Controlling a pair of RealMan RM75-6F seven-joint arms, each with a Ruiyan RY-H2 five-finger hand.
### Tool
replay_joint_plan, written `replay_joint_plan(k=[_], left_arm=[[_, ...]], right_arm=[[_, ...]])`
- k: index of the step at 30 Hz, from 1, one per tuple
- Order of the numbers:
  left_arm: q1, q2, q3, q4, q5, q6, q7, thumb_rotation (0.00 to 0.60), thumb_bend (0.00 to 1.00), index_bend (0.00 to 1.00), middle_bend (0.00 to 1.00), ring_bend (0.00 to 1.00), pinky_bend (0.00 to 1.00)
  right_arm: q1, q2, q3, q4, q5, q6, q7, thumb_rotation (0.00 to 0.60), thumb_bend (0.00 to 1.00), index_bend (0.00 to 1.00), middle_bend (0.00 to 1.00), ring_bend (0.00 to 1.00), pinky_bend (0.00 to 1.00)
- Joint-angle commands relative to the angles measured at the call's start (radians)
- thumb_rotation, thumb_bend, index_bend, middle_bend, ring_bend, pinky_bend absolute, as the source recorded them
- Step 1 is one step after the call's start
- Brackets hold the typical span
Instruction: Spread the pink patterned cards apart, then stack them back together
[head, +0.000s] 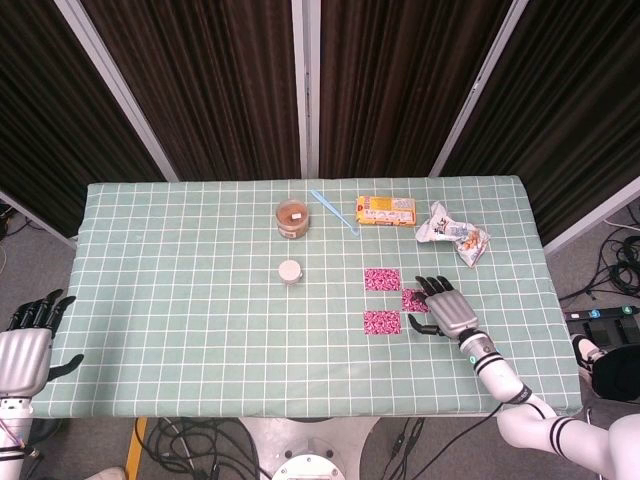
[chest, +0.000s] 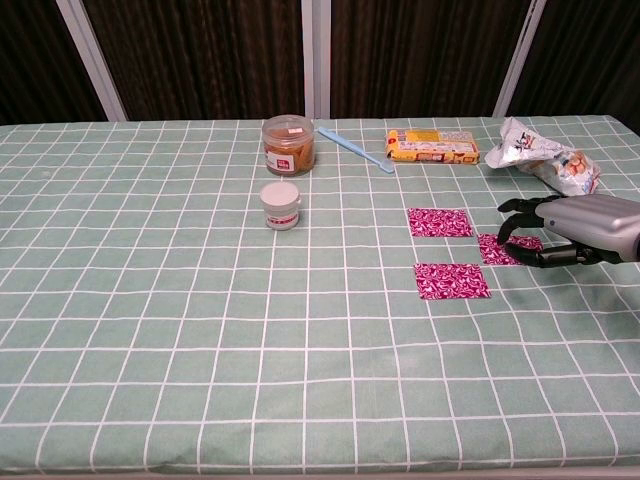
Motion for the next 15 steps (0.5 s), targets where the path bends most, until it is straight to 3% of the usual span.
replay_joint_plan(k=[1,7,10,13,15], left_arm=[[0.0,0.0,0.0,-0.003,0.001,0.002,0.002,0.6,0.09,0.22,0.22,0.18,0.19],[0.006,0.008,0.0,-0.013,-0.005,0.007,0.009,0.6,0.09,0.22,0.22,0.18,0.19],[0.005,0.009,-0.001,-0.016,-0.005,0.006,0.011,0.6,0.09,0.22,0.22,0.18,0.19],[0.003,0.01,-0.001,-0.018,-0.001,0.006,0.013,0.6,0.09,0.22,0.22,0.18,0.19],[0.003,0.01,-0.001,-0.018,-0.001,0.006,0.013,0.6,0.09,0.22,0.22,0.18,0.19]], right_arm=[[0.007,0.001,0.009,-0.011,-0.006,0.001,0.002,0.045,0.4,0.25,0.0,0.0,0.0],[0.034,-0.045,0.04,0.012,-0.006,-0.007,0.016,0.053,0.39,0.25,0.0,0.0,0.0],[0.053,-0.062,0.067,0.024,0.011,-0.02,0.026,0.126,0.32,0.25,0.01,0.0,0.0],[0.076,-0.074,0.099,0.039,0.032,-0.025,0.009,0.248,0.16,0.25,0.04,0.0,0.02],[0.096,-0.086,0.121,0.059,0.056,-0.04,-0.012,0.334,0.12,0.25,0.05,0.0,0.04]])
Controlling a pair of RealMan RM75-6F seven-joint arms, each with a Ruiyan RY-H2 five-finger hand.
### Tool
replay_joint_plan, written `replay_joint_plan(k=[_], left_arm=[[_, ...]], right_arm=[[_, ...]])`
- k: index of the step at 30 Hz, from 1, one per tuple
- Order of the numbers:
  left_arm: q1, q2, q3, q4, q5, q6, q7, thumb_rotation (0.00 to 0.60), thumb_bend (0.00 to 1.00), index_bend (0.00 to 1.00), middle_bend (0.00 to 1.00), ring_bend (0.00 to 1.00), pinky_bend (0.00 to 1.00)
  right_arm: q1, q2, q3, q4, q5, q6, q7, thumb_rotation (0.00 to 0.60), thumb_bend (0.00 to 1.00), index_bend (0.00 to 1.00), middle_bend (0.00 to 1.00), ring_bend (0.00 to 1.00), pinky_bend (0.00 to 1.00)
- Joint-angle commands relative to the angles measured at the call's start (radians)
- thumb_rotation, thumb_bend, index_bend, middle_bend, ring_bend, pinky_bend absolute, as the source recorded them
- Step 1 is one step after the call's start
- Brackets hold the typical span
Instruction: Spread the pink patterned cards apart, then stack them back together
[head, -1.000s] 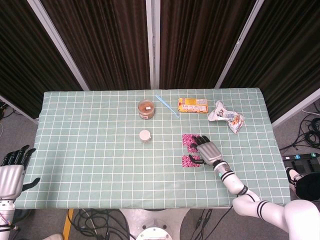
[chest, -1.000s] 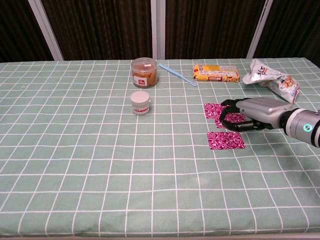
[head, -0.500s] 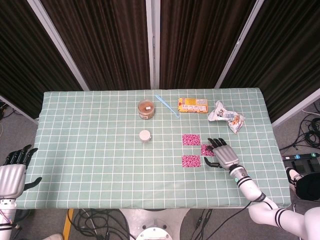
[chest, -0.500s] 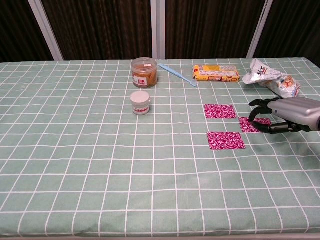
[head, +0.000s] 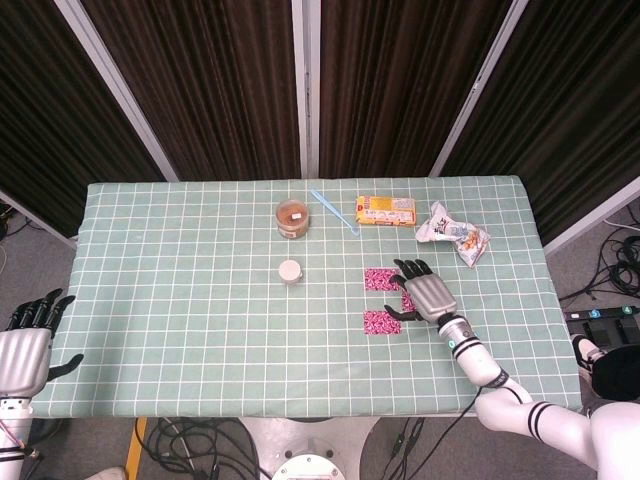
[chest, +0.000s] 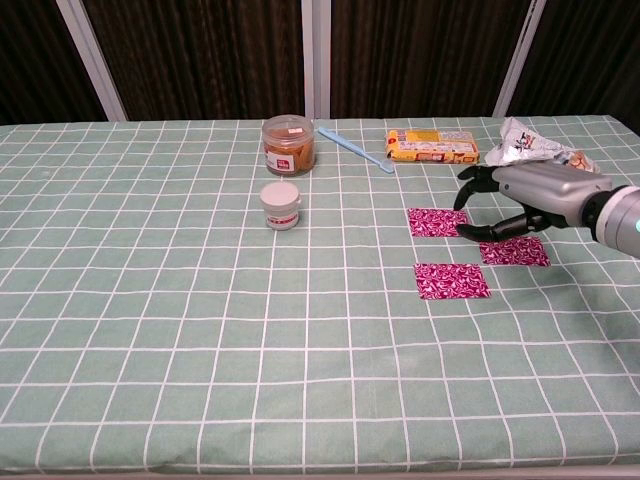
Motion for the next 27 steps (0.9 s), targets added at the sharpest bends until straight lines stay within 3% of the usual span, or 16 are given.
replay_joint_plan(k=[1,8,27], left_arm=[[0.001,0.0,0.0,0.0,0.0,0.001,-0.001,0.6,0.09,0.22,0.22,0.18,0.19],[0.007,-0.001,0.004,-0.001,-0.002,0.005,-0.001,0.6,0.09,0.22,0.22,0.18,0.19],[0.01,-0.002,0.004,0.003,-0.008,0.0,-0.004,0.6,0.09,0.22,0.22,0.18,0.19]], right_arm=[[0.03,-0.019,0.029,0.029,0.038,-0.026,-0.03,0.372,0.11,0.26,0.05,0.0,0.05],[0.097,-0.084,0.066,0.112,0.124,-0.11,-0.089,0.511,0.11,0.28,0.07,0.0,0.08],[0.164,-0.209,0.088,0.325,0.186,-0.191,-0.08,0.518,0.13,0.33,0.08,0.0,0.08]])
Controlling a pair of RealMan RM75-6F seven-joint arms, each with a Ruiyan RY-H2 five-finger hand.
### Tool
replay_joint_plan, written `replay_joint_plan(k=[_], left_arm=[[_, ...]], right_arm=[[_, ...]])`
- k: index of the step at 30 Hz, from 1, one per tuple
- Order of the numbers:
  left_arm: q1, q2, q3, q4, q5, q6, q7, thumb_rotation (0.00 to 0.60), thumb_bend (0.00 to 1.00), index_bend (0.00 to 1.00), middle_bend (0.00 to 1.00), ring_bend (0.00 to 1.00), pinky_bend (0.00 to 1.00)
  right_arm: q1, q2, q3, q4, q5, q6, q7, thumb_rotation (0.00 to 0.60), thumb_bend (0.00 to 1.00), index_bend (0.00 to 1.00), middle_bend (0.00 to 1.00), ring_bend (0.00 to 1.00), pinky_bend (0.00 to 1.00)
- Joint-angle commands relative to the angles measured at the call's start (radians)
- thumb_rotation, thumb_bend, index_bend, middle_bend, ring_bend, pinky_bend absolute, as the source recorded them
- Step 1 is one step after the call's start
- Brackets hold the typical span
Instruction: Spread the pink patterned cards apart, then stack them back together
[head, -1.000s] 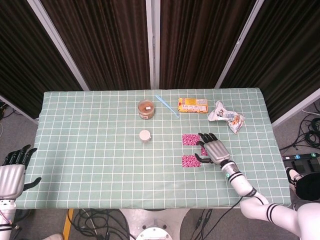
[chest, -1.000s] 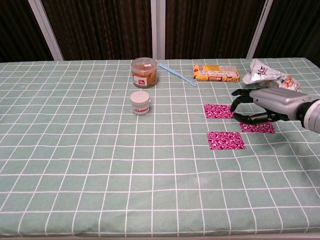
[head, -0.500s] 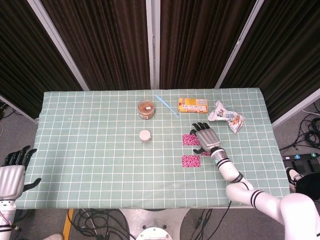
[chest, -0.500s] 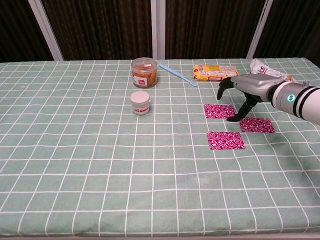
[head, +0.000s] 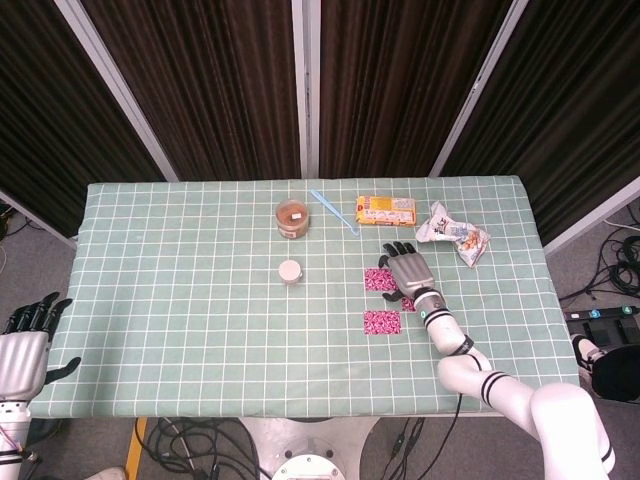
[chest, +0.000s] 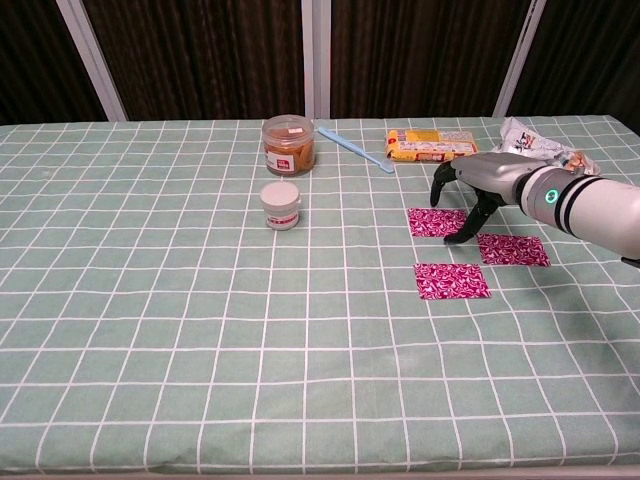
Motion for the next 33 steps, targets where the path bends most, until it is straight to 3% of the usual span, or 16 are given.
replay_joint_plan(k=[1,15,25,33], left_arm=[[0.0,0.0,0.0,0.0,0.0,-0.001,0.0,0.6,0.09,0.22,0.22,0.18,0.19],[0.002,-0.003,0.001,0.007,-0.001,-0.001,-0.005,0.6,0.09,0.22,0.22,0.18,0.19],[0.005,-0.003,0.002,0.009,-0.001,0.0,-0.007,0.6,0.09,0.22,0.22,0.18,0.19],[0.004,-0.004,0.0,0.011,0.002,0.002,-0.009,0.6,0.09,0.22,0.22,0.18,0.19]], right_arm=[[0.005,-0.01,0.001,0.017,0.001,-0.007,0.005,0.522,0.13,0.33,0.08,0.0,0.08],[0.014,-0.026,0.002,0.054,0.001,-0.024,0.018,0.519,0.13,0.33,0.08,0.0,0.08],[0.01,-0.036,0.005,0.058,-0.005,-0.005,0.021,0.514,0.17,0.44,0.09,0.0,0.08],[-0.01,0.026,0.015,-0.047,-0.025,0.052,0.035,0.521,0.18,0.46,0.1,0.0,0.08]])
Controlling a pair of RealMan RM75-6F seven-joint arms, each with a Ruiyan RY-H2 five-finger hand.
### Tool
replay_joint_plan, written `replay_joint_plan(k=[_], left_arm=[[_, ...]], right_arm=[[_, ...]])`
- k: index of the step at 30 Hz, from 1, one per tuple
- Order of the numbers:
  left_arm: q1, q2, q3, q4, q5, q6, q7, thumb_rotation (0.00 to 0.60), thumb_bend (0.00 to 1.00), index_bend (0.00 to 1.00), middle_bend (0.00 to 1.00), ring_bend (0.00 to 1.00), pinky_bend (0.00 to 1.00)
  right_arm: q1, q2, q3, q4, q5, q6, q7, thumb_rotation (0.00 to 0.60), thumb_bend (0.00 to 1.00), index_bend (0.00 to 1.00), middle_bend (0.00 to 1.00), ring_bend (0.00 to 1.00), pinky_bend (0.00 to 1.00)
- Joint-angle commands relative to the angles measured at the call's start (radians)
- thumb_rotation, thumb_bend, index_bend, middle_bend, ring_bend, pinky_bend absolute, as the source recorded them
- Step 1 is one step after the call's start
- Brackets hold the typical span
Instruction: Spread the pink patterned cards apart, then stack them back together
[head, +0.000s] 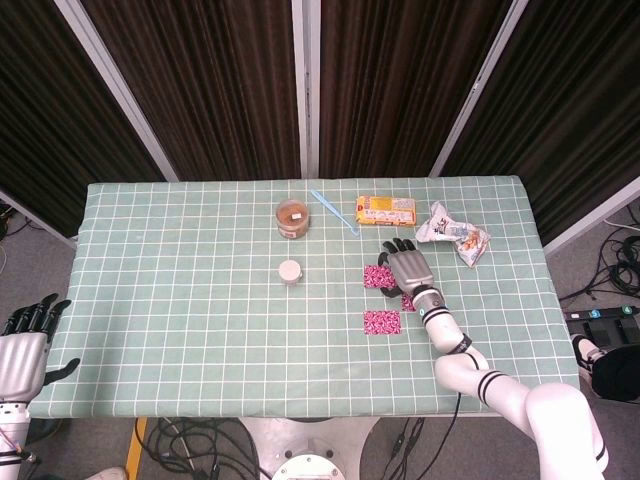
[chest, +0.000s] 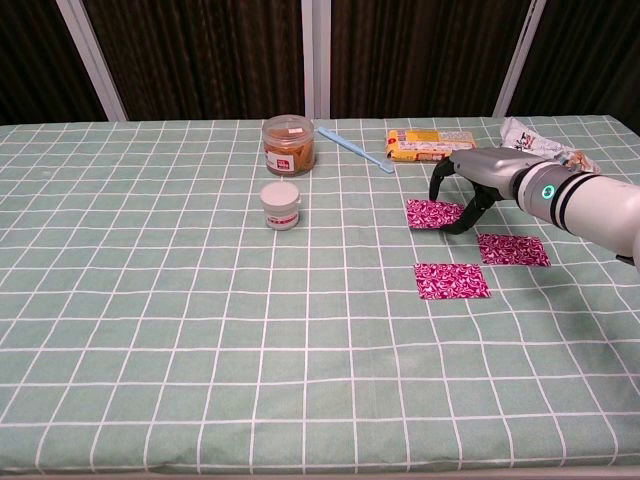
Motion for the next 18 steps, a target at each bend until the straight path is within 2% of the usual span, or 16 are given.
replay_joint_plan(k=[1,11,18], left_arm=[[0.0,0.0,-0.001,0.0,0.0,0.001,0.0,0.6,0.09,0.22,0.22,0.18,0.19],[-0.007,-0.007,-0.002,0.006,0.008,-0.003,-0.006,0.6,0.09,0.22,0.22,0.18,0.19],[-0.003,-0.009,-0.002,0.014,0.014,0.007,-0.016,0.6,0.09,0.22,0.22,0.18,0.19]], right_arm=[[-0.018,0.046,0.002,-0.081,-0.012,0.034,0.006,0.517,0.18,0.46,0.1,0.0,0.08],[-0.112,0.225,-0.057,-0.468,0.042,0.101,-0.083,0.517,0.18,0.45,0.1,0.0,0.08],[-0.126,0.239,-0.105,-0.554,0.061,0.14,-0.163,0.518,0.18,0.45,0.1,0.0,0.08]])
